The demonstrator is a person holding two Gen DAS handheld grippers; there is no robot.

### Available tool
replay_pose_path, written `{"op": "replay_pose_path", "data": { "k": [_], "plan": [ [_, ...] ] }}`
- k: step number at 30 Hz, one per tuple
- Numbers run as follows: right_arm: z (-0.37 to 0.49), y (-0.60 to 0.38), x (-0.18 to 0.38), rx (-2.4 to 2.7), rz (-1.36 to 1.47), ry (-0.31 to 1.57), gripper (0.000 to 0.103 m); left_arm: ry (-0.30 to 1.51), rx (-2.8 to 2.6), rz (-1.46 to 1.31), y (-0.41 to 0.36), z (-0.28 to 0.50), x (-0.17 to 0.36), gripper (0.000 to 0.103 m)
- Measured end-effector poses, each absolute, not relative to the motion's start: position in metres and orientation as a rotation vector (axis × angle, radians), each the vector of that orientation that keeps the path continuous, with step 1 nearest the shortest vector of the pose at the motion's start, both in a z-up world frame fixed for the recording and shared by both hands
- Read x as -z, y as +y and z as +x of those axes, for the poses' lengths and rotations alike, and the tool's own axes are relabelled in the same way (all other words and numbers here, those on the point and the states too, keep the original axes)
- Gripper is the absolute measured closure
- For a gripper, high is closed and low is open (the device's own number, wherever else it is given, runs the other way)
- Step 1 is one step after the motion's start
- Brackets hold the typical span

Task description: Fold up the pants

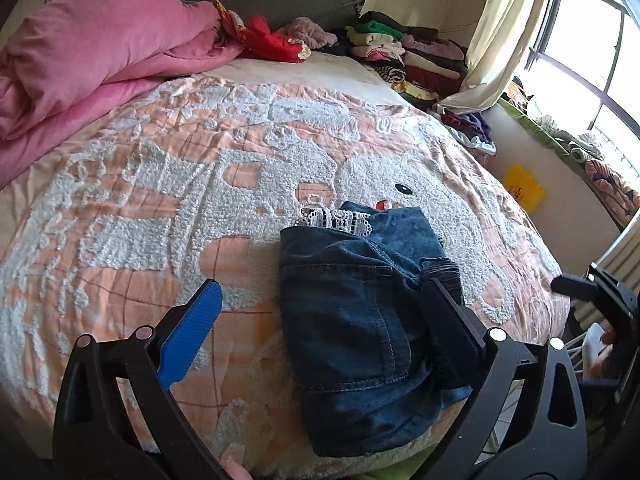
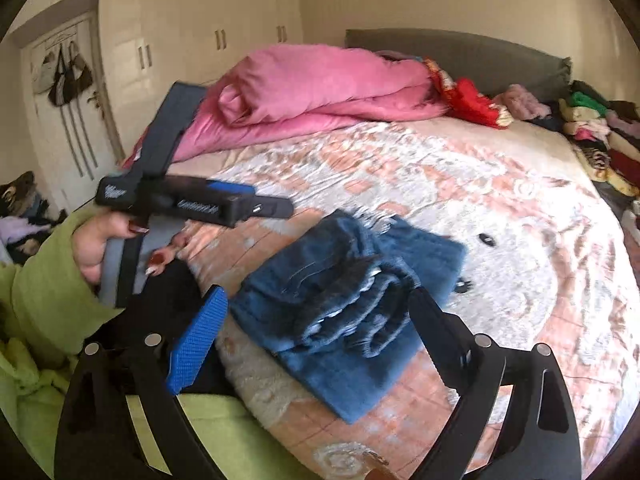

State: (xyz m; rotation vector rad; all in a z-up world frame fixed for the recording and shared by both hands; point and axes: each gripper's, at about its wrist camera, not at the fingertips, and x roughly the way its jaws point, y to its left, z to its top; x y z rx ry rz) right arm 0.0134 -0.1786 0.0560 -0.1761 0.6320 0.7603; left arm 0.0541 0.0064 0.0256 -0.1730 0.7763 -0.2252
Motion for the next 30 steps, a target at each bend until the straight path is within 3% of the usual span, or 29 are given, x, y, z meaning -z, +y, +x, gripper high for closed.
{"op": "replay_pose_path", "data": {
  "k": [10,30],
  "plan": [
    [0.036,-0.202,-0.055,-0.620,-0.078,0.638,0.011,0.776,0.220,-0.164,0.005,0.053,-0.026,0.010],
    [0.094,-0.205,0.012,-0.473,0.043,0.891,0.014,0.895,0.207,-0.184,0.002,0.071,0.016,0.010]
  ]
}}
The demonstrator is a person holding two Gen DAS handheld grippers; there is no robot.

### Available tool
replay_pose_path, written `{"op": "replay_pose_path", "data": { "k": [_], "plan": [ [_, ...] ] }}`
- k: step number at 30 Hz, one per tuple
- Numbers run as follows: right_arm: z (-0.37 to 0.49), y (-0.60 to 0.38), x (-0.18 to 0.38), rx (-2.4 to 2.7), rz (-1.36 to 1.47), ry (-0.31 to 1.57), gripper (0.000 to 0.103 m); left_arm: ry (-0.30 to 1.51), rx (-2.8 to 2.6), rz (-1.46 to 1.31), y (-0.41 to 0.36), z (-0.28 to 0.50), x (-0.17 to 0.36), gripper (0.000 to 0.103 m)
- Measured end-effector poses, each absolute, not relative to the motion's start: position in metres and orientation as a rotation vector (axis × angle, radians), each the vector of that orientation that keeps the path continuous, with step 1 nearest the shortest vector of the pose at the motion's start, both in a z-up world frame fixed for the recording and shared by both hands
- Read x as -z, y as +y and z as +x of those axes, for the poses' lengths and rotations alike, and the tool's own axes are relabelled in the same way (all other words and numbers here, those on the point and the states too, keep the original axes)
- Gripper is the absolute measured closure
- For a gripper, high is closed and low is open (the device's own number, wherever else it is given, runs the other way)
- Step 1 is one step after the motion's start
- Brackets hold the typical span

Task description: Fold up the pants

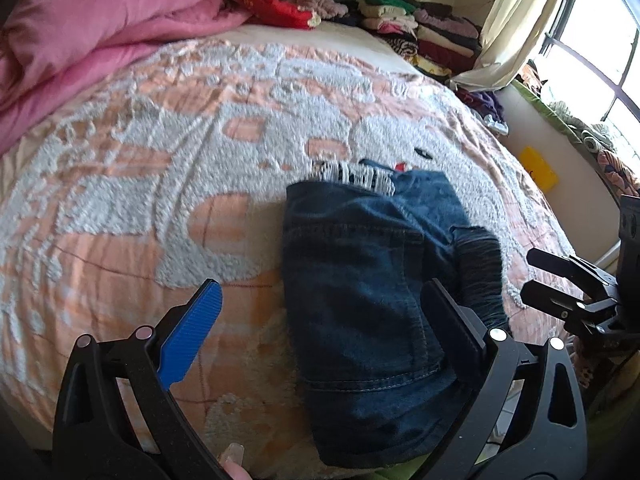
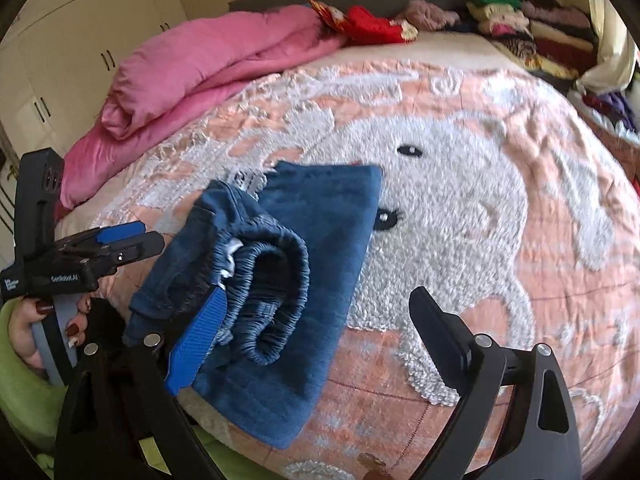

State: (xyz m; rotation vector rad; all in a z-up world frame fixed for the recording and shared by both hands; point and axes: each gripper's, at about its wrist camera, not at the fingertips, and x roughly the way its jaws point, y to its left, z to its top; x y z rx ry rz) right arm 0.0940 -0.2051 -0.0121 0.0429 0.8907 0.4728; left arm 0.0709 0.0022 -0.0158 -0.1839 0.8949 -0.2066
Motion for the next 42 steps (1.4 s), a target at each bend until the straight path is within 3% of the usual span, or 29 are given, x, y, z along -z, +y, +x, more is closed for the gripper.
{"op": "replay_pose_path", "data": {
  "k": [4,7,17,19,21,23,24,27,33,42],
  "plan": [
    [0.102,-0.202,0.023,-0.486,0.050,0.925,0.026,0.920,0.216,-0.189,-0.001,0.076,0.026,0.010],
    [0.108,-0.199,0.035,-0.491,0.055,0.957,0.030,0.941,0.225,-0.193,-0.005,0.080,0.035,0.010],
    [0.119,-0.197,0.053,-0.564,0.133,0.975,0.034,0.955,0.235,-0.184,-0.017,0.091,0.050,0.011],
    [0.120,-0.195,0.054,-0.574,0.131,0.967,0.038,0.946,0.239,-0.185,-0.019,0.091,0.049,0.017],
    [0.122,-0.193,0.055,-0.589,0.129,0.959,0.040,0.940,0.259,-0.198,-0.021,0.091,0.048,0.035],
    [0.124,-0.190,0.055,-0.597,0.123,0.952,0.042,0.938,0.269,-0.196,-0.024,0.091,0.047,0.045],
    [0.124,-0.189,0.054,-0.606,0.117,0.948,0.047,0.938,0.273,-0.191,-0.025,0.091,0.046,0.050],
    [0.126,-0.183,0.048,-0.656,0.127,0.933,0.076,0.935,0.275,-0.169,-0.029,0.091,0.040,0.058],
    [0.130,-0.172,0.022,-0.682,0.087,0.858,0.076,0.901,0.282,-0.153,-0.032,0.097,0.023,0.065],
    [0.155,-0.163,0.000,-0.683,0.059,0.789,0.076,0.831,0.256,-0.141,-0.027,0.122,-0.004,0.066]
  ]
}}
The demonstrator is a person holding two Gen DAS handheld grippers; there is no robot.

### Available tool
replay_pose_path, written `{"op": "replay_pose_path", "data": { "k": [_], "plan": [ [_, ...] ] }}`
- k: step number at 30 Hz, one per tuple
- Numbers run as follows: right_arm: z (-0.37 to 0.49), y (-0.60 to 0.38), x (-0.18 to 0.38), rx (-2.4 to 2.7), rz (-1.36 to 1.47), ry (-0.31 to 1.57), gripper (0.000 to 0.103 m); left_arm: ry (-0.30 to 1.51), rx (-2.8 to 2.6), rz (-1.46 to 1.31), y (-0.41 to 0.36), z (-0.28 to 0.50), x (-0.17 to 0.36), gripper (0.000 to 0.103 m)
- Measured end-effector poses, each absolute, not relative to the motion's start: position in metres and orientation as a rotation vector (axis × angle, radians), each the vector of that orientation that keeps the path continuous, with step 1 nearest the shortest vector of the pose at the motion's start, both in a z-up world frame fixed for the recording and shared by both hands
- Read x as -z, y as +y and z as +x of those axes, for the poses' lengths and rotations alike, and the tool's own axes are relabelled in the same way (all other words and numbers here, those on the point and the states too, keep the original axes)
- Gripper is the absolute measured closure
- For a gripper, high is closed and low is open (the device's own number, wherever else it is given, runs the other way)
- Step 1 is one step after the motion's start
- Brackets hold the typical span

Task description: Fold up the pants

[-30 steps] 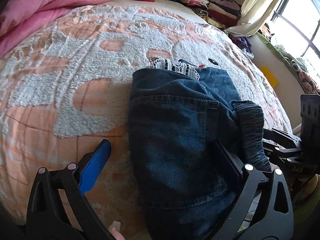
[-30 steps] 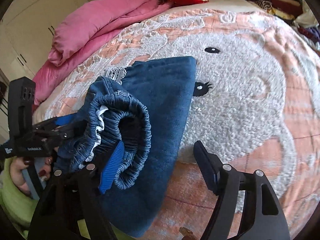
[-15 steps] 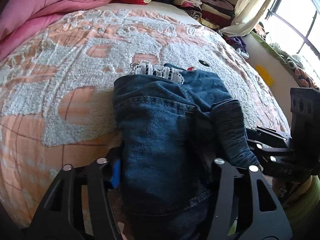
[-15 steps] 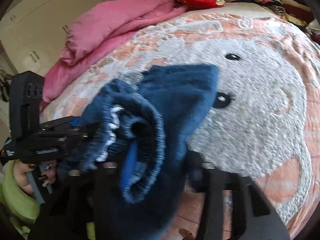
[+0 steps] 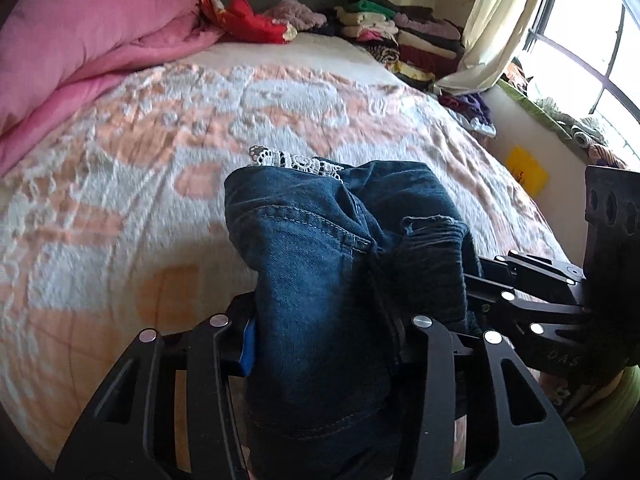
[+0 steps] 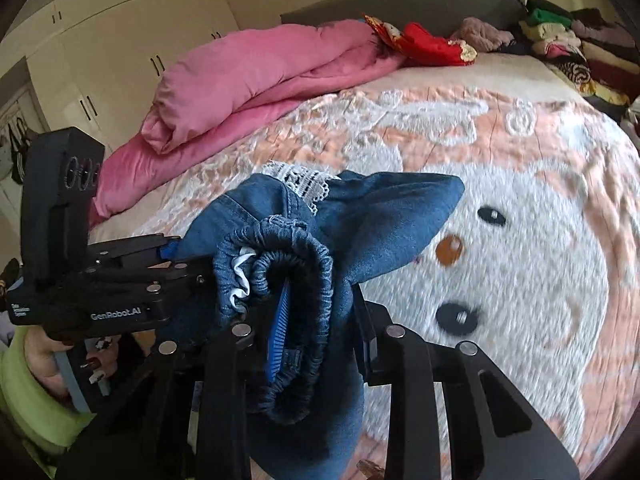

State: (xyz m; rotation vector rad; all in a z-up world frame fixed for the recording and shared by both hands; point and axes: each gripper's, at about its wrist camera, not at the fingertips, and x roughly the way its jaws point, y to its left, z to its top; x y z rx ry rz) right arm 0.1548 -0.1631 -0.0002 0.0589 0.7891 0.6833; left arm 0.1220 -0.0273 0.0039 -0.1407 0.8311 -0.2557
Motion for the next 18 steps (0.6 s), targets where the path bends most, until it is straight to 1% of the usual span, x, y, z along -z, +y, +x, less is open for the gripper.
{"op": "replay_pose_path", "data": {
  "k": [14,18],
  "plan": [
    [0.186,-0.156,0.009,-0.639,0.035,0.804,0.076,0.839,0.227,-0.169,-0.017,0.148,0.005,0.066],
    [0.188,-0.163,0.017,-0.615,0.063,0.827,0.074,0.849,0.220,-0.170,-0.015,0.149,0.010,0.065]
  ]
}}
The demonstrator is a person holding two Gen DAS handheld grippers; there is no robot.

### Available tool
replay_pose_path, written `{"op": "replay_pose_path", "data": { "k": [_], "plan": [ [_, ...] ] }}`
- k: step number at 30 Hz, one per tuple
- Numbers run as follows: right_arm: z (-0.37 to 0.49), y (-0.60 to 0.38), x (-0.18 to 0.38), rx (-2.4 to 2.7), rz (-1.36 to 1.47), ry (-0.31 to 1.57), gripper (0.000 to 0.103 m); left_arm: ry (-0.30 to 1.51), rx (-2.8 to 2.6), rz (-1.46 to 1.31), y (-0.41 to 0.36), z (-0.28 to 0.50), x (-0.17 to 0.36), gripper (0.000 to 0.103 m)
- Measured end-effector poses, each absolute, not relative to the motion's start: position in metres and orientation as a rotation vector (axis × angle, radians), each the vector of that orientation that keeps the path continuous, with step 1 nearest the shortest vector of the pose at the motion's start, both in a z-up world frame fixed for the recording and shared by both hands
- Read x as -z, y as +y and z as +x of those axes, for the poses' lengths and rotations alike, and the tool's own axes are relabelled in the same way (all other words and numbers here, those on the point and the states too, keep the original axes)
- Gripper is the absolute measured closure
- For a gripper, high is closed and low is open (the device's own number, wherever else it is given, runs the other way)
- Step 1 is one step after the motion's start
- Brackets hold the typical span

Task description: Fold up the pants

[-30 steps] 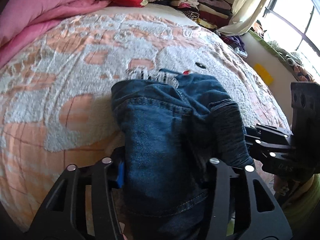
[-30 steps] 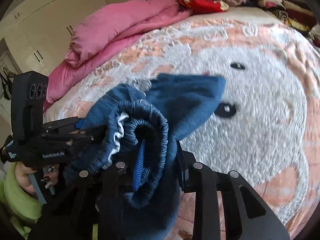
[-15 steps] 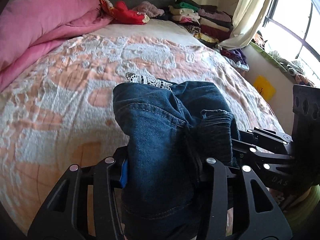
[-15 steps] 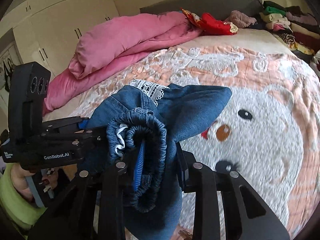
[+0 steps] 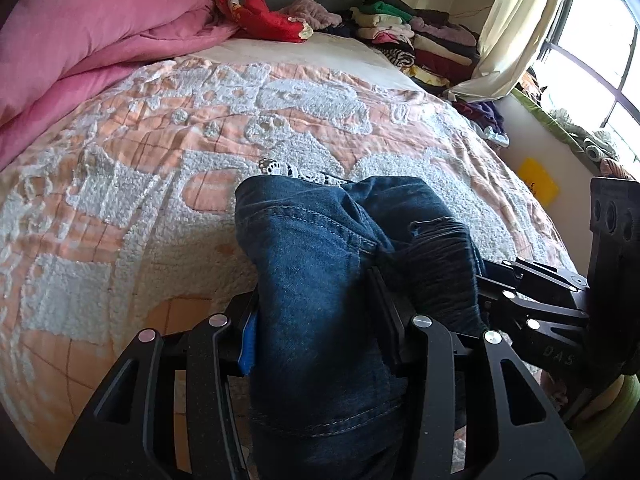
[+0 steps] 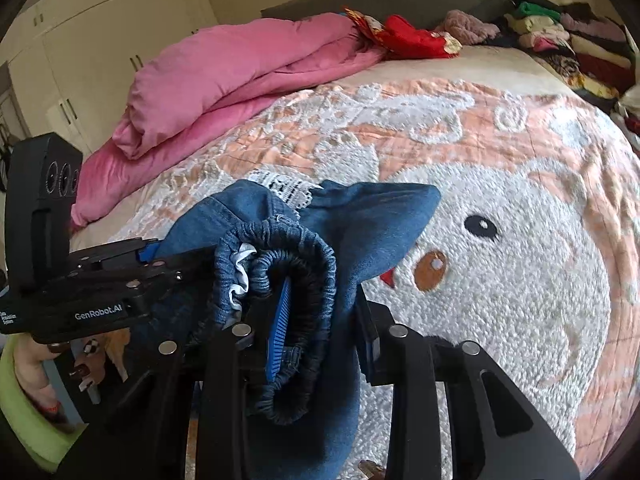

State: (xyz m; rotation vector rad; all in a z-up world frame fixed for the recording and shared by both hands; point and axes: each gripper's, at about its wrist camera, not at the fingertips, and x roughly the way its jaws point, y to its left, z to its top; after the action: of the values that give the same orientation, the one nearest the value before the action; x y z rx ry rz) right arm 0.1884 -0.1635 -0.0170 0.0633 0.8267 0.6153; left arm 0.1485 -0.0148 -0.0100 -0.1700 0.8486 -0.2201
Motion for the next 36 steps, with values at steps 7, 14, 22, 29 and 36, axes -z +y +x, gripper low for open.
{"op": "replay_pose_path", "data": {
  "k": [7,14,22,29,36],
  "plan": [
    [0.189,-0.176,0.028,-0.565,0.091,0.855,0.064,0.866,0.212,-0.185,-0.010,0.150,0.017,0.054],
    [0.188,-0.178,0.037,-0.464,0.021,0.885,0.045,0.887,0.204,-0.182,-0.010,0.149,0.024,0.046],
    [0.189,-0.178,0.042,-0.437,0.014,0.895,0.043,0.901,0.201,-0.187,-0.008,0.150,0.030,0.043],
    [0.187,-0.183,0.039,-0.424,0.022,0.895,0.035,0.898,0.203,-0.190,-0.007,0.148,0.029,0.043],
    [0.182,-0.188,0.036,-0.406,0.030,0.894,0.027,0.896,0.203,-0.192,-0.007,0.147,0.028,0.042]
  ]
}}
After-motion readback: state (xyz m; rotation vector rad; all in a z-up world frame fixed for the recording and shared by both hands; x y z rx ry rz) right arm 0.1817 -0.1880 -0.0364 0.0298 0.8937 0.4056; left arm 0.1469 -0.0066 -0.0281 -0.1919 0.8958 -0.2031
